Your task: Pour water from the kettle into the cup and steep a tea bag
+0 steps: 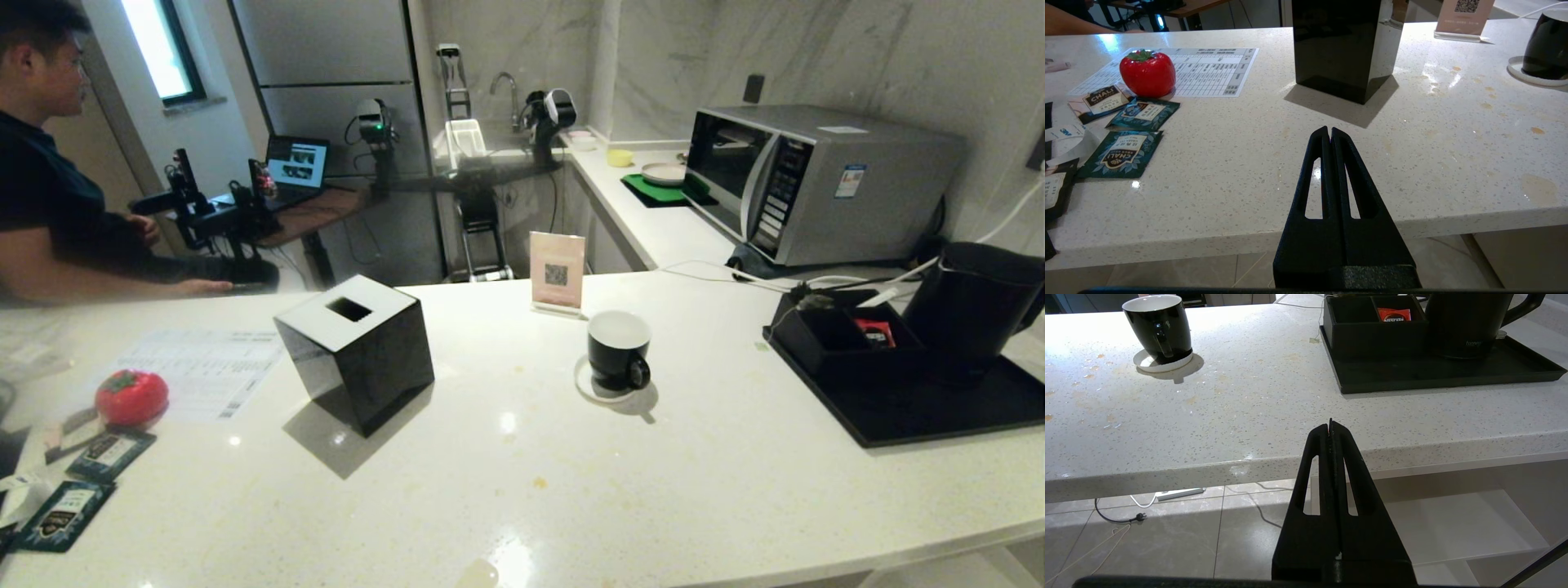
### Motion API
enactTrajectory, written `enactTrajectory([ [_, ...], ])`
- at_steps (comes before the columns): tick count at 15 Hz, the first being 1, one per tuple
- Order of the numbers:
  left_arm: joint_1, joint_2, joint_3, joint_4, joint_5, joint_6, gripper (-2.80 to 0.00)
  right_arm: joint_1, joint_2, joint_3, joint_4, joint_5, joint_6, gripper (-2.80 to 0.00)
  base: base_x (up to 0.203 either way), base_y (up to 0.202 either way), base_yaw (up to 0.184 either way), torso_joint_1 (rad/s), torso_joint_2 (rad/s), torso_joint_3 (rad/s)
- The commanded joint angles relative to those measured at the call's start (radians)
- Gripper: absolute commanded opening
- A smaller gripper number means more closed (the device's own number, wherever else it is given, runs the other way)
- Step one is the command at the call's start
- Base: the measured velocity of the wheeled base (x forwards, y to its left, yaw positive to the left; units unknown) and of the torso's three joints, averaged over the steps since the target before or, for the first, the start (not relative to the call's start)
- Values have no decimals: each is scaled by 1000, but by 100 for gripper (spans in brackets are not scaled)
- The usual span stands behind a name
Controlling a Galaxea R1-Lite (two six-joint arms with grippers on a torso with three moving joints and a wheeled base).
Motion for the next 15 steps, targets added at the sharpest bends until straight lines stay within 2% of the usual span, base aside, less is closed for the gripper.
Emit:
enactTrajectory([
  [1, 0, 1, 0, -1, -1, 1, -280, 1, 0, 0, 0, 0, 0, -280, 0, 0, 0, 0, 0, 0],
  [15, 0, 1, 0, -1, -1, 0, -280, 0, 0, 0, 0, 0, -1, -280, 0, 0, 0, 0, 0, 0],
])
